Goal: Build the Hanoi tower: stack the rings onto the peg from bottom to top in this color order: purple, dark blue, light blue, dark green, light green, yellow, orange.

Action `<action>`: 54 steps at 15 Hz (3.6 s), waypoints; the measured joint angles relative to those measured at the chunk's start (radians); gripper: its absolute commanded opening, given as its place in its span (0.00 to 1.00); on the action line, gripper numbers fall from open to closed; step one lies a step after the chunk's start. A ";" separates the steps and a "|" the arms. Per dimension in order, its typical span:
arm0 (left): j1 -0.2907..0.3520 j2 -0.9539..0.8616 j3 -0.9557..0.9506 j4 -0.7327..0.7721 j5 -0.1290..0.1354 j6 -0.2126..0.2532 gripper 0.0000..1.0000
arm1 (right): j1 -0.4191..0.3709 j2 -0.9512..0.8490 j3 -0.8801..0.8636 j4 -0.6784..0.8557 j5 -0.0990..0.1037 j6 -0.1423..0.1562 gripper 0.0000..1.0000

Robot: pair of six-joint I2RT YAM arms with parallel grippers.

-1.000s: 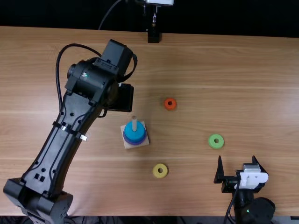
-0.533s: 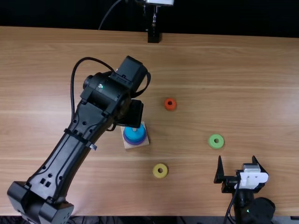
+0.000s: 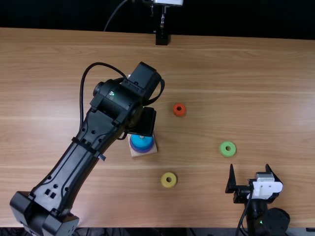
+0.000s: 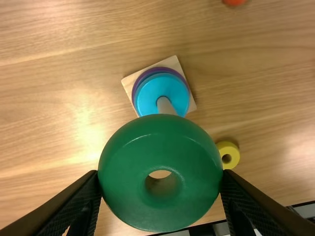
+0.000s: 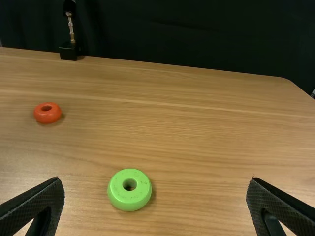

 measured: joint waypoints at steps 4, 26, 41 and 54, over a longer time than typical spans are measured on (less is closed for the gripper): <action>-0.001 0.005 0.001 0.001 0.000 -0.003 0.00 | 0.000 0.000 0.000 0.000 0.000 0.000 1.00; -0.013 0.076 0.035 0.019 0.119 -0.020 1.00 | 0.000 0.000 0.000 0.000 0.000 0.000 1.00; 0.435 -0.690 -0.857 0.903 0.106 -0.020 1.00 | 0.000 0.000 0.000 0.000 0.000 0.000 1.00; 0.562 -1.532 -1.801 1.171 0.154 0.349 1.00 | 0.000 0.000 0.000 0.000 0.000 0.000 1.00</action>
